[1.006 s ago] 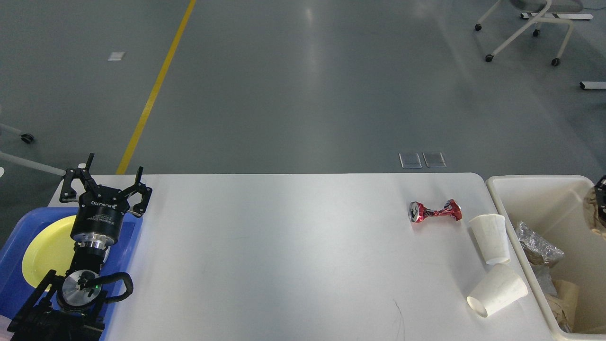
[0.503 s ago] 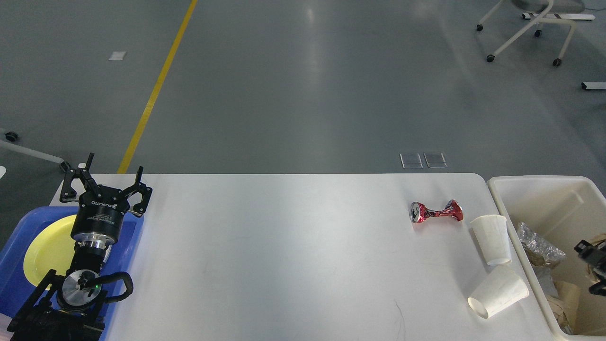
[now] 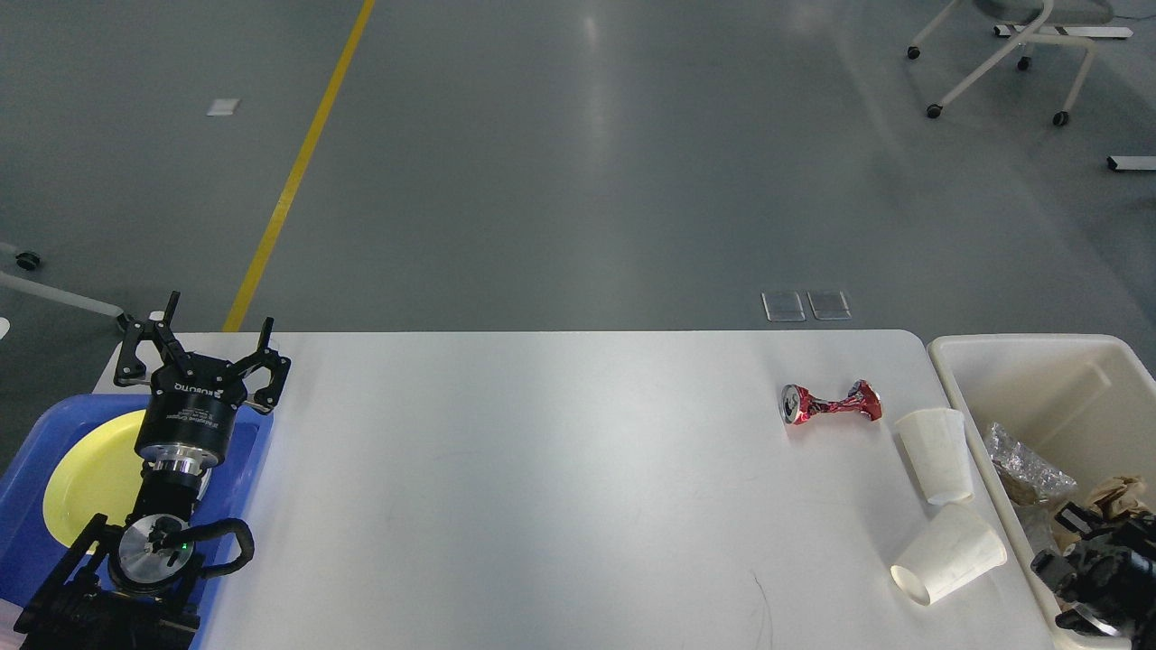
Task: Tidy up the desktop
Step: 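Open the right gripper inside the bin to release the paper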
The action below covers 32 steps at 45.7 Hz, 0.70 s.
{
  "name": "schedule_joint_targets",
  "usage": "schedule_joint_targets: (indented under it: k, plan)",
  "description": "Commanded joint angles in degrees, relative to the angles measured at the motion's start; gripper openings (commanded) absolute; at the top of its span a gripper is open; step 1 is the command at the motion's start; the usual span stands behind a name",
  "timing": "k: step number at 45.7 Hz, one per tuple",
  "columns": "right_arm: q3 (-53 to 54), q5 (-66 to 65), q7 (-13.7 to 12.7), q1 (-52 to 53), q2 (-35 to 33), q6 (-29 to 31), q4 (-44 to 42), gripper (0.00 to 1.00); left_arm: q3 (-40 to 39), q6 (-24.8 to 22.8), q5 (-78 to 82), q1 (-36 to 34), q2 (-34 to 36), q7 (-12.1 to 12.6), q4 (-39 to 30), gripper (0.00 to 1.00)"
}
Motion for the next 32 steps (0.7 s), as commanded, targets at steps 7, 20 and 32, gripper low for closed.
schedule_joint_targets:
  k: [7,20,32]
  plan:
    - [-0.04,-0.01,0.00,0.36,0.57,-3.08,0.39,1.00,-0.01,0.06,0.00,-0.03,0.00,0.00,0.01,0.96]
    - [0.05,-1.07,-0.09,1.86,0.31,-2.64,1.00,1.00,0.07,0.06,0.00,-0.03,0.00,0.00,0.01,0.96]
    - [-1.00,-2.03,-0.35,9.14,-3.20,6.13,5.30,1.00,-0.01,-0.02,0.00,-0.03,0.00,0.00,0.01,0.96]
